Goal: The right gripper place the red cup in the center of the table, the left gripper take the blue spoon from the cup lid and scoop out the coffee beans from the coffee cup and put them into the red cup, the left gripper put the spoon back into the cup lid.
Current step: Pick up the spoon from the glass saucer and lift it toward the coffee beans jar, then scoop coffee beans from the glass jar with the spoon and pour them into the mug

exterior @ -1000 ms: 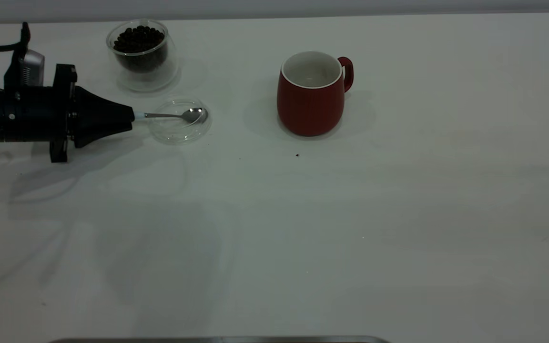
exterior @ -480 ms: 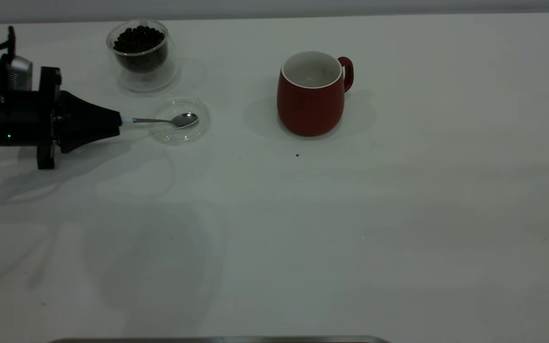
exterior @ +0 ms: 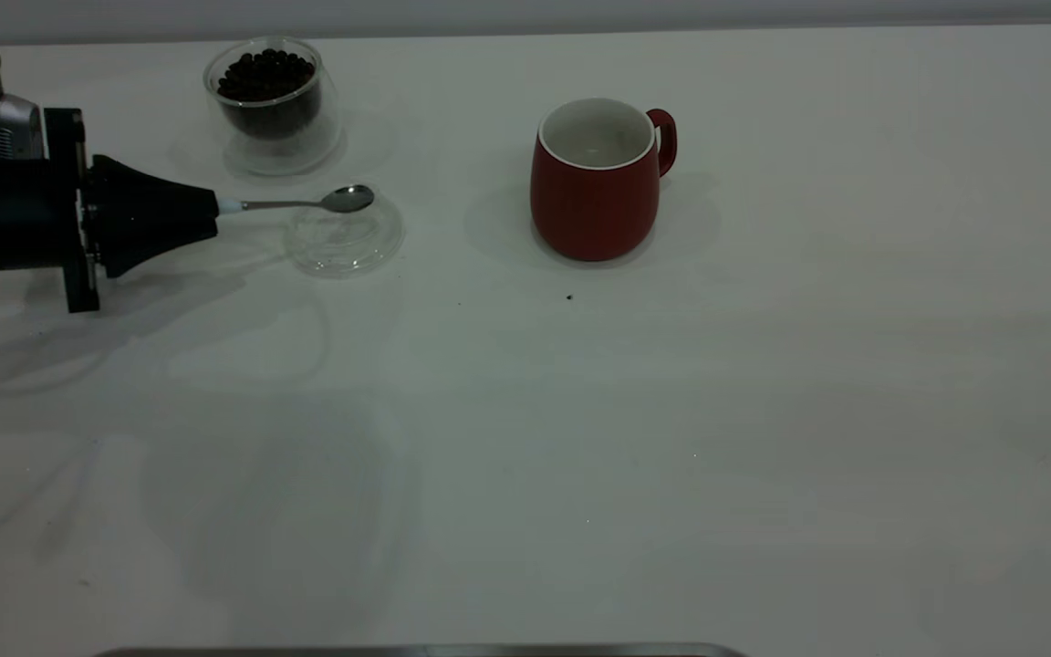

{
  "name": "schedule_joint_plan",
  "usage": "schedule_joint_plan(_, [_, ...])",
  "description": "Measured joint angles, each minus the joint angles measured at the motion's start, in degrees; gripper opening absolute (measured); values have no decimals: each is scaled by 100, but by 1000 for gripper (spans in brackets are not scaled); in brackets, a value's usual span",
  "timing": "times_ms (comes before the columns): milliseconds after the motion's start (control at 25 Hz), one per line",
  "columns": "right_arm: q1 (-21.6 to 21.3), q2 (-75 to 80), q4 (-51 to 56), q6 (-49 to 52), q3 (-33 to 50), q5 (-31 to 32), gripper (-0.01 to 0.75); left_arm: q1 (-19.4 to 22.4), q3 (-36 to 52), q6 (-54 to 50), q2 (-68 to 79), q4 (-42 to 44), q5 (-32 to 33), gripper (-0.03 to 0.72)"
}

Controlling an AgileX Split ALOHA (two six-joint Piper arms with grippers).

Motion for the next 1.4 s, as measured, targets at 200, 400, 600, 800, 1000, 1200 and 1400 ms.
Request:
schedule_joint_plan(200, [0, 0, 0, 0, 0, 0, 590, 57, -6, -115, -397, 49, 108, 118])
schedule_joint_plan(400, [0, 0, 0, 0, 0, 0, 590, 380, -411, -644, -1109, 111, 203, 118])
schedule_joint_plan(600, [0, 0, 0, 0, 0, 0, 590, 580, -1062, -745, -1446, 545, 222, 118])
schedule_joint_plan(800, [0, 0, 0, 0, 0, 0, 590, 575, -1371, -430, -1451, 1321, -101, 118])
schedule_joint_plan(1000, [0, 0, 0, 0, 0, 0, 590, 575, -1378, 128, -1435, 1650, -834, 118])
schedule_joint_plan(1200, [0, 0, 0, 0, 0, 0, 590, 464, -1383, 665, -1435, 1491, -1089, 118])
schedule_joint_plan(1400, [0, 0, 0, -5, 0, 0, 590, 189, -1383, 1013, -1428, 1386, -1385, 118])
